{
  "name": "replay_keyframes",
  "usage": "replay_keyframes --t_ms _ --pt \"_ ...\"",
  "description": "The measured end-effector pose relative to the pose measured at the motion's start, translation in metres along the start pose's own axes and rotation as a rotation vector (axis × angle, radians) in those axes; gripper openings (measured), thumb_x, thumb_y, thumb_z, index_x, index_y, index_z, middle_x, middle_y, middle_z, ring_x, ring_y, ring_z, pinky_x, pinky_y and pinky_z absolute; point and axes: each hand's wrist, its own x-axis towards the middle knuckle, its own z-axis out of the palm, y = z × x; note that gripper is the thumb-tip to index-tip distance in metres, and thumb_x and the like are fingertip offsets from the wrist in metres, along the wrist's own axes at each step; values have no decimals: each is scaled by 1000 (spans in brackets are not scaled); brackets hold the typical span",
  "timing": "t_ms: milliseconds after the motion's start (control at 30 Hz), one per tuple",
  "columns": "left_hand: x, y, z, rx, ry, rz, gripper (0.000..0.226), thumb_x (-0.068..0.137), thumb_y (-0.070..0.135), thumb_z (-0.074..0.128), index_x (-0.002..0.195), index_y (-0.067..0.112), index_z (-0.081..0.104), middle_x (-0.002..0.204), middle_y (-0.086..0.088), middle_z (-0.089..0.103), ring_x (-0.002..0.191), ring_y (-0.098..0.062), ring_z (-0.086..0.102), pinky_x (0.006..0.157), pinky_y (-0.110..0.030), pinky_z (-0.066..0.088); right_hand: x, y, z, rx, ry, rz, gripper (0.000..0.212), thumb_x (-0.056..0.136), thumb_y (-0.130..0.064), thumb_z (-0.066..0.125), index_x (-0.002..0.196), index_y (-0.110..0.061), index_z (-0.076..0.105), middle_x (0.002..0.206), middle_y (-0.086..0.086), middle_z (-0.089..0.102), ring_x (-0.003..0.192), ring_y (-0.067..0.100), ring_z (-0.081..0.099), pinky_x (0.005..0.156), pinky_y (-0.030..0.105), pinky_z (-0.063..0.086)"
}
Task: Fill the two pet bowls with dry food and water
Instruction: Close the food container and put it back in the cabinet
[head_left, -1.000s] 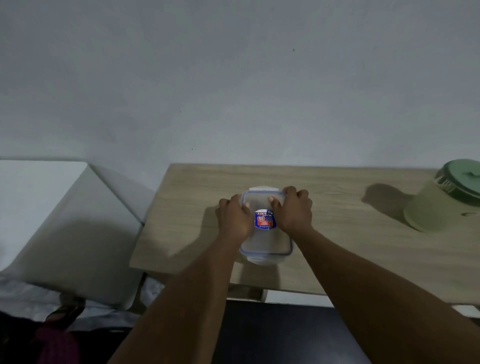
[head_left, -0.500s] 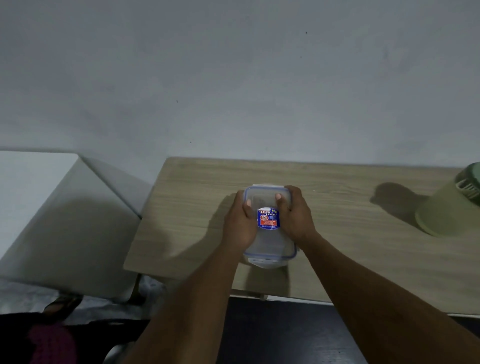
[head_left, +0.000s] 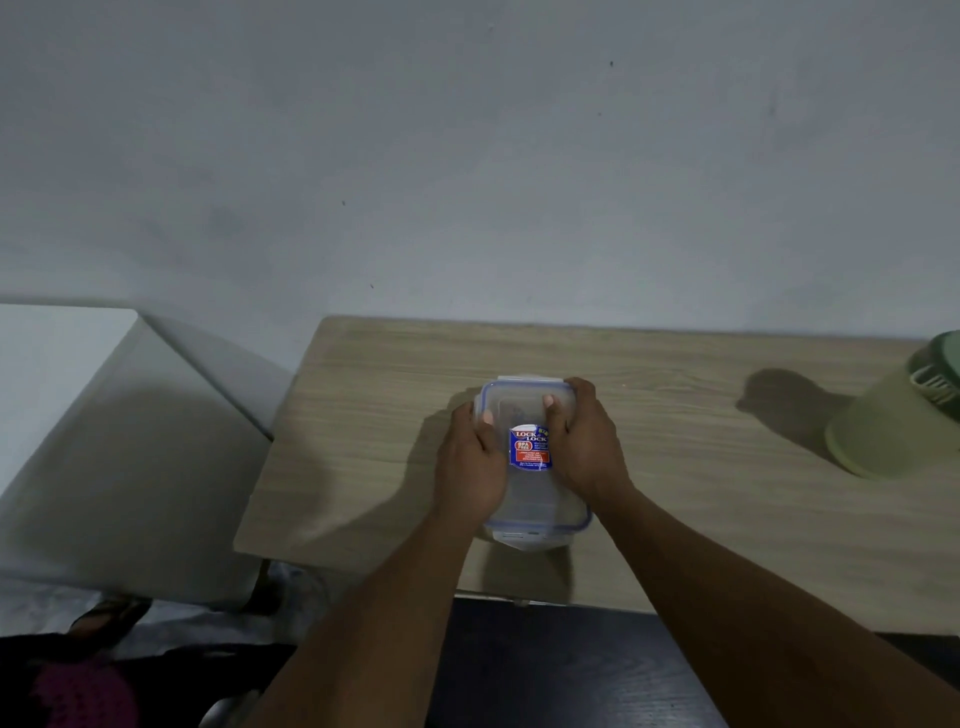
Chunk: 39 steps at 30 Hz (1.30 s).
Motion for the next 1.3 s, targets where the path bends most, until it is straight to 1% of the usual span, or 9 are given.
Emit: replay_keyframes --t_ms 100,233,400,567,667,800,933,1100,1300 --pt "5 -6 1 -114 -94 -73 44 107 43 28 137 19 51 127 -7 64 108 -25 61 88 -31 45 0 0 0 -13 22 8 44 104 -51 39 130 -17 47 115 9 66 96 26 67 81 44 57" --pt "10 -9 2 -432 -298 -416 62 98 66 28 138 27 55 123 -4 67 109 -25 65 97 -47 53 1 -1 -4 118 -59 52 44 105 -46 41 133 -13 47 115 6 64 94 18 64 73 28 51" --pt "9 -4 2 -450 -289 -518 70 96 71 28 138 23 57 128 -11 66 112 -29 64 100 -51 52 4 3 -2 248 -105 114 42 105 -45 43 135 -16 46 121 10 63 102 22 67 85 40 60" --pt "10 -4 2 -383 -272 -442 69 98 68 23 139 23 55 127 -10 65 108 -26 64 92 -43 54 3 2 -2 246 -70 102 40 105 -43 46 133 -14 48 117 6 64 98 18 66 76 29 57" --pt "7 -1 0 -324 -250 -363 61 103 59 22 136 21 56 117 -5 64 96 -19 61 78 -32 49 3 4 0 174 -6 90 43 103 -49 48 129 -15 52 117 7 63 100 20 65 82 38 58" --pt "4 -8 2 -63 -10 -99 42 106 43 35 127 15 58 122 -9 63 107 -24 60 82 -26 42 2 5 2 20 44 38 43 103 -49 46 125 -14 55 115 9 62 100 22 62 85 39 55" --pt "-7 -7 4 -32 179 -82 26 102 38 49 98 15 58 93 2 63 77 -9 58 58 -17 38 8 0 -2 -77 -3 -29 48 102 -52 45 125 -12 57 113 10 63 99 24 62 83 40 53" --pt "-9 -3 -2 -21 192 -134 22 100 34 53 87 16 59 82 4 63 80 -18 63 66 -26 42 11 -6 -7 -130 -59 -52 51 102 -52 45 132 -12 56 118 10 63 104 25 62 87 39 50" --pt "36 8 -21 -40 -95 -158 37 98 34 56 129 15 57 124 -4 64 109 -22 61 90 -35 50 15 -8 -8 -156 -126 -132 51 102 -53 45 133 -15 57 116 10 66 105 28 62 82 34 44"
